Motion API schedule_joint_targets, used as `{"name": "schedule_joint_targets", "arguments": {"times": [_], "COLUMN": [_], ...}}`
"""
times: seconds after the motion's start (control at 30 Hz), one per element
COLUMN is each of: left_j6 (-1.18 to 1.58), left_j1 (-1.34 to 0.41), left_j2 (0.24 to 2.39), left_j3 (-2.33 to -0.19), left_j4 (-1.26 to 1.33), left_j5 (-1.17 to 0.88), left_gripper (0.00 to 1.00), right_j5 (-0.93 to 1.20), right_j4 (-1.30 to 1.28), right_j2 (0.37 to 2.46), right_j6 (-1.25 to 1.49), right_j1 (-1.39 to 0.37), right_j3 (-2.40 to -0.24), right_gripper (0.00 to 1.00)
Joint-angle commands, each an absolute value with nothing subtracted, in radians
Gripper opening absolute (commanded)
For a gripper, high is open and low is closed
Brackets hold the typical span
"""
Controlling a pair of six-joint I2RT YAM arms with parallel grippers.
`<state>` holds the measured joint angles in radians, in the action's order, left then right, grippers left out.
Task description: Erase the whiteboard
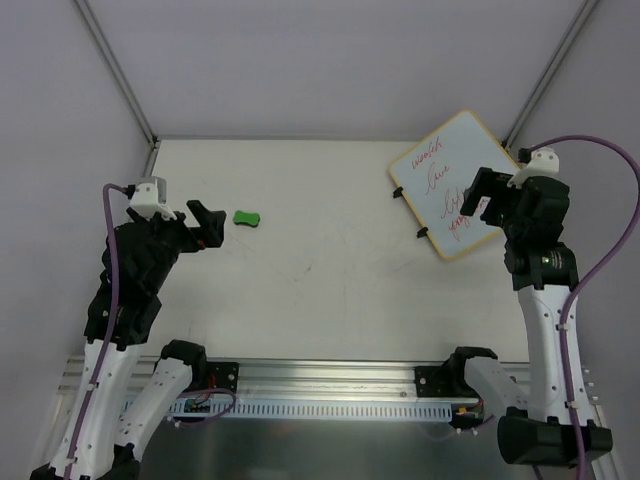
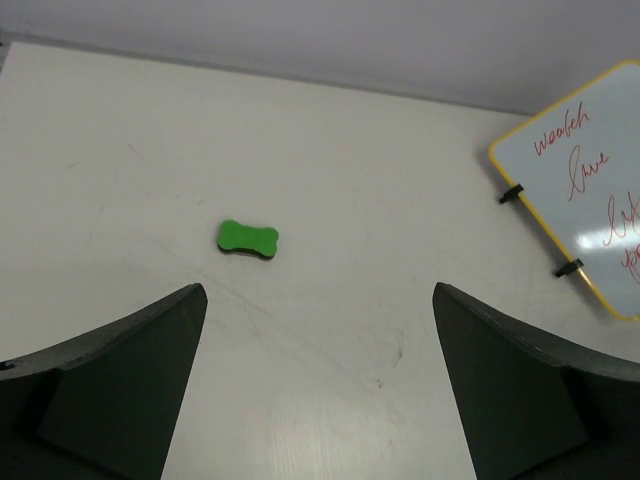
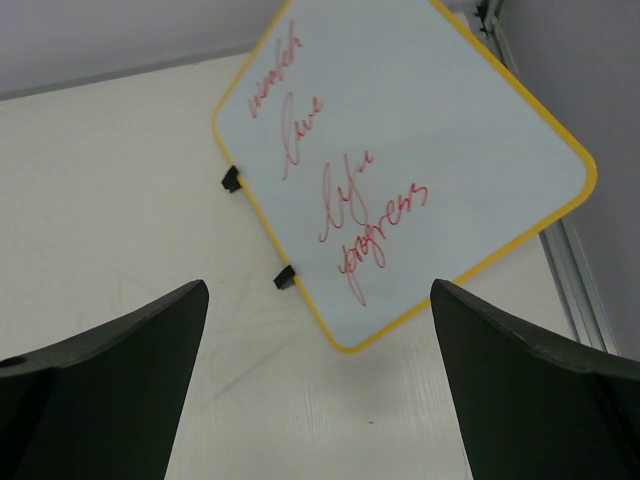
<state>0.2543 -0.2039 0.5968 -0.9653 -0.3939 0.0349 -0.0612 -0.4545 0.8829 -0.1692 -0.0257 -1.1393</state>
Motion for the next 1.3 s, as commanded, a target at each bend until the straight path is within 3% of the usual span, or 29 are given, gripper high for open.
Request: {"name": "schedule_joint_targets", "arguments": {"times": [0.0,0.4,0.9,1.27], "left_j6": [0.291,0.305,0.354,0.348], "left_j1": [-0.212,-0.212,-0.212,-0.212], "left_j2": [0.581,0.528,0.512,0.552], "left_j3": [-0.925,-0.838,-0.842,-0.841], "left_j4": [-0.368,-0.373,-0.376,-0.376], "left_j5": [-0.035,-0.135,-0.267,-0.281], "left_gripper": [0.99,0.99,0.99,0.99], "right_j5": [0.049,0.301,0.636,0.73], "right_j4": [-0.406,-0.302,-0.23,-0.224], "right_j2": [0.94,1.177,1.394,1.499], "right_j6": [-0.095,-0.095,-0.176,-0.227], "right_j1": [0.139,0.537,0.669,0.695], "right_j3": [-1.135,-1.132,-1.132,-1.146], "right_gripper": [0.99,0.99,0.92,0.84]}}
